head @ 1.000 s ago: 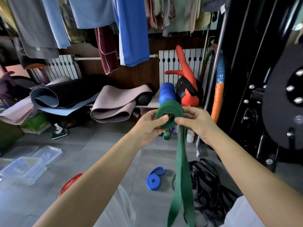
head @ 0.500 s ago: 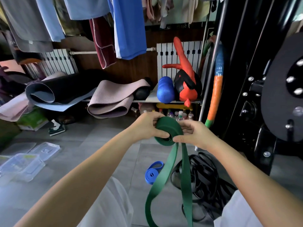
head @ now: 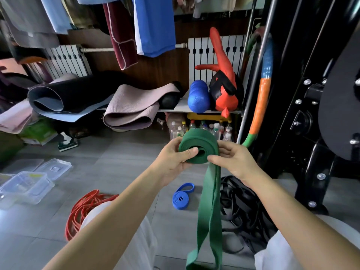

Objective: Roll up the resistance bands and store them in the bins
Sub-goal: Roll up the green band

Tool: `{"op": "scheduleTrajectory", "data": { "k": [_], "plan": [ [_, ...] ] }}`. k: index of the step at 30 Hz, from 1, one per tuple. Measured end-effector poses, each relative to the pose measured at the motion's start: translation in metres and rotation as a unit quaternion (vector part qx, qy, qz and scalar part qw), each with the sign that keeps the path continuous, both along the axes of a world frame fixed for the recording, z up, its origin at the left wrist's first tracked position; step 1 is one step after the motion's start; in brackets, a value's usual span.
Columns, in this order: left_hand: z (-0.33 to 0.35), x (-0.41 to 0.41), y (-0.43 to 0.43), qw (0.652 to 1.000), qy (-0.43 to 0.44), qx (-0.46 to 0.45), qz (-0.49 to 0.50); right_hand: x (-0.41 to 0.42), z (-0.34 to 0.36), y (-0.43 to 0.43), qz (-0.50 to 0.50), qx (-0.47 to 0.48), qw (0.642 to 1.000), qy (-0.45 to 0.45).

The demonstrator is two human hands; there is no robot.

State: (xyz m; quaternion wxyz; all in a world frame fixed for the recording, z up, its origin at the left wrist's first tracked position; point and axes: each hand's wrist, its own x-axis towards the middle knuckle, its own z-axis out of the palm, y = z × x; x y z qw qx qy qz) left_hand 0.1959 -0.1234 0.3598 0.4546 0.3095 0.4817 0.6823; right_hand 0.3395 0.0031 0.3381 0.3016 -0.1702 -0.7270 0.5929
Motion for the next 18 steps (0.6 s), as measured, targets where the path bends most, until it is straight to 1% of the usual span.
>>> {"op": "scheduleTrajectory", "data": {
  "k": [1, 2, 3, 4, 5, 6, 8, 9, 10, 11, 12, 14, 16, 18],
  "plan": [
    [0.003, -0.002, -0.001, 0.995, 0.091, -0.037, 0.006, 0.001, -0.001, 0.002, 0.000, 0.014, 1.000, -0.019],
    [0.006, -0.006, -0.001, 0.974, 0.215, -0.076, 0.015, 0.002, -0.001, 0.005, 0.001, 0.030, 0.999, -0.039],
    [0.011, -0.011, 0.000, 0.934, 0.342, -0.103, 0.024, 0.004, -0.001, 0.007, 0.003, 0.047, 0.997, -0.062],
    [0.016, -0.015, 0.001, 0.887, 0.446, -0.113, 0.017, 0.005, -0.001, 0.008, 0.010, 0.065, 0.994, -0.087],
    [0.021, -0.016, 0.003, 0.845, 0.521, -0.123, -0.009, 0.005, -0.001, 0.009, 0.020, 0.083, 0.990, -0.111],
    [0.027, -0.016, 0.004, 0.807, 0.572, -0.142, -0.043, 0.004, 0.000, 0.008, 0.031, 0.098, 0.986, -0.129],
    [0.032, -0.012, 0.008, 0.735, 0.646, -0.180, -0.100, 0.001, 0.001, 0.005, 0.048, 0.118, 0.981, -0.147],
    [0.032, -0.010, 0.009, 0.713, 0.667, -0.188, -0.107, 0.000, 0.001, 0.004, 0.051, 0.124, 0.980, -0.149],
    [0.031, -0.010, 0.010, 0.708, 0.673, -0.188, -0.105, -0.001, 0.001, 0.003, 0.052, 0.125, 0.980, -0.147],
    [0.030, -0.011, 0.010, 0.720, 0.662, -0.183, -0.099, -0.001, 0.001, 0.003, 0.052, 0.115, 0.983, -0.137],
    [0.028, -0.013, 0.010, 0.750, 0.631, -0.175, -0.091, 0.000, 0.001, 0.002, 0.051, 0.095, 0.987, -0.121],
    [0.026, -0.015, 0.007, 0.820, 0.547, -0.148, -0.078, 0.003, -0.001, 0.002, 0.046, 0.051, 0.993, -0.096],
    [0.023, -0.017, 0.003, 0.871, 0.472, -0.125, -0.058, 0.007, -0.004, 0.003, 0.053, 0.031, 0.993, -0.104],
    [0.019, -0.021, 0.000, 0.912, 0.393, -0.113, -0.037, 0.009, -0.010, 0.002, 0.064, 0.017, 0.992, -0.111]
  ]
}}
